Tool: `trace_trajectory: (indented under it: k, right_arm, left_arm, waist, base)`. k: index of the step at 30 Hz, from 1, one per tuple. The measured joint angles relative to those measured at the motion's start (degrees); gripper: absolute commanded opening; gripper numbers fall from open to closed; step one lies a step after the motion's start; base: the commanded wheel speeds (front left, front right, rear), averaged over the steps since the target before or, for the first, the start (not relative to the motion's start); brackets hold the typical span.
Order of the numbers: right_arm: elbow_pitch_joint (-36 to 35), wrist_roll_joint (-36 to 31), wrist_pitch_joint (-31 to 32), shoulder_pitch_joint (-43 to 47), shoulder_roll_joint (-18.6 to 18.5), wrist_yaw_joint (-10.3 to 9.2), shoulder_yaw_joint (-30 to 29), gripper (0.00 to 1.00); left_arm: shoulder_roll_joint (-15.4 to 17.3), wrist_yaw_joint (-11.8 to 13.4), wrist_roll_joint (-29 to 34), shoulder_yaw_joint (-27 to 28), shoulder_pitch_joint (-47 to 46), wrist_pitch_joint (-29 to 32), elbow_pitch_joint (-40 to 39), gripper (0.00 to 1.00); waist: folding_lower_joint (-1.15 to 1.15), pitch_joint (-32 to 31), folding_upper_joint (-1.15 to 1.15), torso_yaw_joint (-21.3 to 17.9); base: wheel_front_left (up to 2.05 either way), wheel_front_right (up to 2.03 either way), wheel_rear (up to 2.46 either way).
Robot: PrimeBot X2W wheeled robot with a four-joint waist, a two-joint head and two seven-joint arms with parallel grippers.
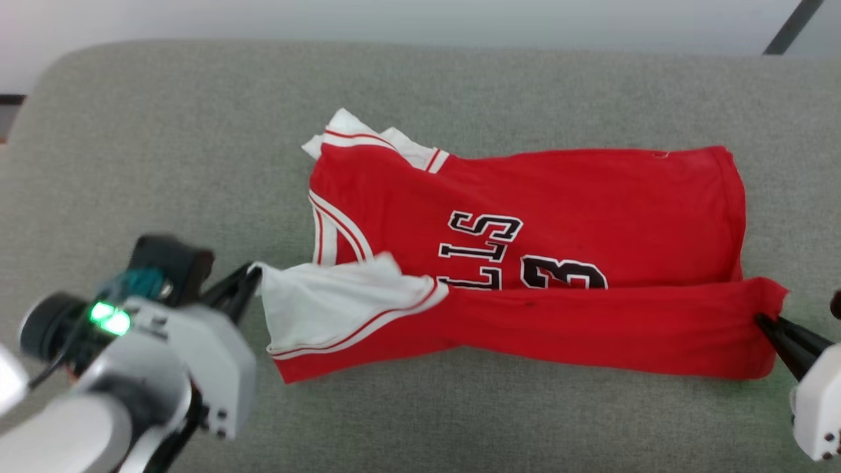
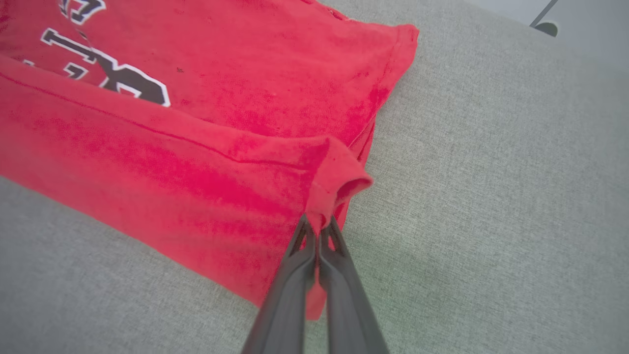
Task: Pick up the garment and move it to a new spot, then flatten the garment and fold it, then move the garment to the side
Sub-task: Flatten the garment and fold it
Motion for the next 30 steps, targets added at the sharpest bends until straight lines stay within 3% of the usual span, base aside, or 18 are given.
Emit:
trace_trajectory:
  k: [9,14,17,18,19,20,21,22,23,24,25,26,30]
  right_arm:
    - [6.4,-0.5,1.9,-7.7,1.2,0.0,4.3,0.0]
    - [8.9,0.3,2.7,-10.1,1.5,0.0,6.2,0.0]
    - [9.6,0.8,3.3,-10.9,1.4,0.0,6.9,0.0]
    - [9.7,1.1,3.7,-11.2,1.3,0.0,7.1,0.06]
    - [9.7,1.3,4.0,-11.5,1.2,0.0,7.2,0.24]
    - [9.7,1.3,4.3,-11.6,1.1,0.0,7.3,0.35]
    - [9.7,1.5,4.5,-11.6,1.0,0.0,7.4,0.44]
    - [9.6,1.6,5.1,-11.6,0.9,0.0,7.5,0.68]
    - [9.5,1.7,5.6,-11.7,0.8,0.0,7.7,1.0]
    - [9.4,1.8,6.1,-11.8,0.7,0.0,7.8,1.0]
    - [9.3,1.9,6.7,-11.9,0.6,0.0,7.8,1.0]
    - [9.0,1.9,7.2,-11.9,0.5,0.0,7.9,1.0]
    - [7.4,1.7,7.6,-12.0,0.1,0.0,8.0,1.0]
  left_arm:
    - [-9.2,-10.9,0.4,-3.8,-9.3,1.6,17.5,0.0]
    - [-12.2,-14.5,-0.6,-5.1,-10.8,1.6,25.1,0.0]
    - [-13.4,-15.4,-1.7,-5.0,-11.1,1.6,27.7,0.0]
    - [-13.6,-15.5,-2.0,-5.0,-11.1,1.7,28.3,0.0]
    - [-13.9,-15.7,-2.5,-4.9,-11.1,1.7,28.8,0.0]
    - [-14.2,-15.7,-3.1,-4.7,-11.1,1.7,29.1,0.0]
    - [-14.3,-15.7,-3.2,-4.7,-11.1,1.9,29.2,0.15]
    - [-14.3,-15.7,-3.4,-4.6,-11.1,2.1,29.2,0.29]
    - [-14.4,-15.5,-3.9,-4.5,-11.1,2.2,29.3,0.45]
    - [-14.4,-15.4,-4.2,-4.4,-11.1,2.4,29.2,0.61]
    - [-14.3,-15.3,-4.3,-4.4,-11.1,2.7,29.0,0.88]
    - [-14.1,-15.3,-4.6,-4.4,-11.0,2.9,28.6,1.0]
    - [-13.4,-15.0,-5.3,-3.5,-10.2,2.0,26.6,1.0]
  waist:
    - [0.0,3.9,0.0,-0.6]
    - [0.0,5.3,0.0,-1.1]
    - [0.0,5.5,0.0,-1.3]
    - [0.0,5.5,0.0,-1.3]
    - [0.0,5.4,0.0,-1.4]
    - [0.0,5.3,0.0,-1.4]
    - [0.0,5.1,0.0,-1.4]
    - [0.0,4.9,0.0,-1.4]
    - [0.0,4.7,0.0,-1.4]
    - [0.0,4.4,0.0,-1.4]
    - [0.0,4.1,0.0,-1.4]
    - [0.0,3.8,0.0,-1.4]
    - [0.0,2.4,0.0,-1.5]
  base:
    - [0.0,0.0,0.0]
    - [0.0,0.0,0.0]
    - [0.0,0.0,0.0]
    - [0.0,0.0,0.0]
    - [0.0,0.0,0.0]
    - [0.0,0.0,0.0]
    - [0.0,0.0,0.0]
    - [0.0,0.0,0.0]
    - [0.0,0.0,0.0]
    - [0.0,0.0,0.0]
    - [0.0,0.0,0.0]
    - [0.0,0.0,0.0]
    - [0.0,0.0,0.0]
